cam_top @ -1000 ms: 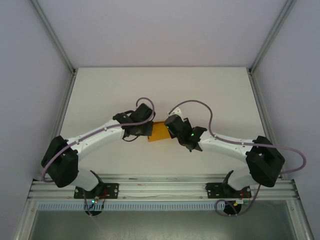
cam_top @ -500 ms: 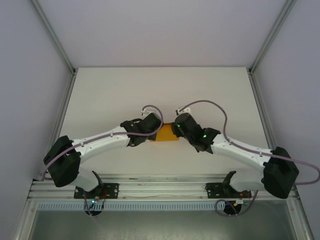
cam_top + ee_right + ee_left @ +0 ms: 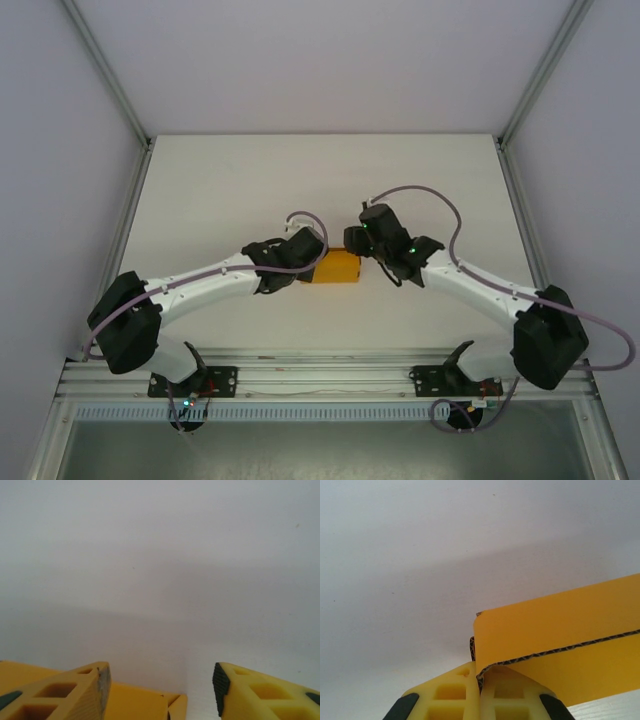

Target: Assemble paper box

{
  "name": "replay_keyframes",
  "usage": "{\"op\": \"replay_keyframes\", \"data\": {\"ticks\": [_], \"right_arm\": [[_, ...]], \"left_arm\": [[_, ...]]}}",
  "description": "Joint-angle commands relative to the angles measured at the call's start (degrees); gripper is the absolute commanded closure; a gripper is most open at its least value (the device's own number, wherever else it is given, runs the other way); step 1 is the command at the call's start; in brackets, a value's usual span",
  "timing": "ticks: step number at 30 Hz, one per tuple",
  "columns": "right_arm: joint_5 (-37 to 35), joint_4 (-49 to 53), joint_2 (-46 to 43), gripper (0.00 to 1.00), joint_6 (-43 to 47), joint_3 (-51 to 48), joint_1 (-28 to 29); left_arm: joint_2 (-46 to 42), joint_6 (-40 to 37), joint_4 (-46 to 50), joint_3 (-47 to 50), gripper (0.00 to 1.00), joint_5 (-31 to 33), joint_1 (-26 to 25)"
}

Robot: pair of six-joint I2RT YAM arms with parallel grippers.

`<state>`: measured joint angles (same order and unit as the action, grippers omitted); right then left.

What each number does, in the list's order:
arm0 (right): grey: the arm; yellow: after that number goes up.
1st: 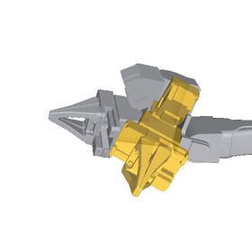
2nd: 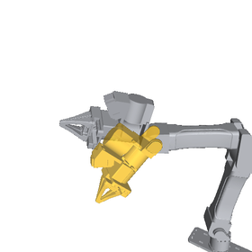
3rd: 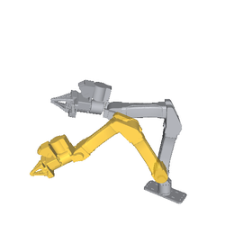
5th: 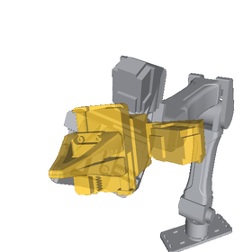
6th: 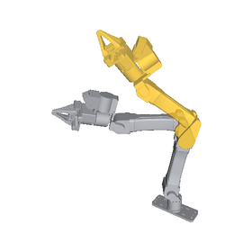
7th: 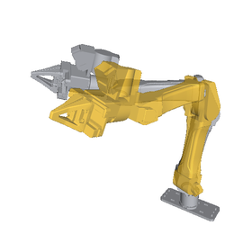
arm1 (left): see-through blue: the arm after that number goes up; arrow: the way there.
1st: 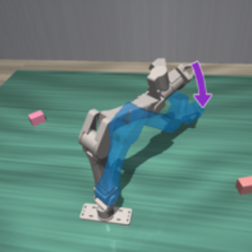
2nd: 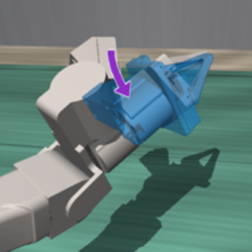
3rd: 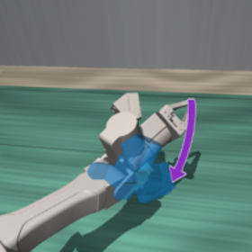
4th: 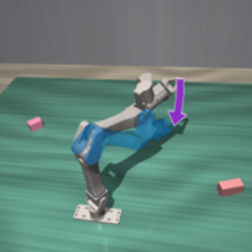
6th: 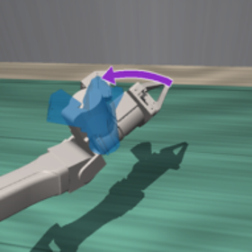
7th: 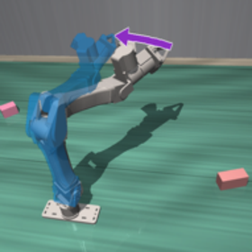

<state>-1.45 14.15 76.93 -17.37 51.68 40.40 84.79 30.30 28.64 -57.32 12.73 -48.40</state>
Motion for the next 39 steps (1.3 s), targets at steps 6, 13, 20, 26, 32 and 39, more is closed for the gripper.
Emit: {"op": "replay_keyframes", "data": {"ticks": [6, 13, 20, 26, 32, 39], "right_arm": [[3.29, 3.82, 1.94, 0.52, -6.15, -2.01, -0.08], [5.06, -4.62, -0.11, 0.53, -8.25, -10.1, -0.08], [5.09, -7.08, -1.35, 0.54, -9.56, -12.83, 0.3], [4.59, -7.68, -1.14, 0.55, -10.07, -13.75, 0.73], [4.35, -8.0, -0.9, 0.55, -9.11, -14.28, 0.64], [3.81, -8.37, -0.72, 0.55, -8.56, -14.69, 0.83]], "left_arm": [[1.66, -2.13, 5.95, 1.05, 0.97, -3.6, -1.07], [-1.21, -3.54, 6.14, -0.62, 0.82, -5.59, -1.16], [-4.31, -4.55, 10.22, -5.38, 0.6, -9.56, -1.12], [-5.56, -4.27, 13.15, -7.14, 0.45, -9.4, -1.15], [-5.96, 0.72, 11.16, -7.19, 0.31, -6.22, 1.77], [-5.45, 3.77, 2.29, -0.72, 0.32, -13.59, 9.06]]}}
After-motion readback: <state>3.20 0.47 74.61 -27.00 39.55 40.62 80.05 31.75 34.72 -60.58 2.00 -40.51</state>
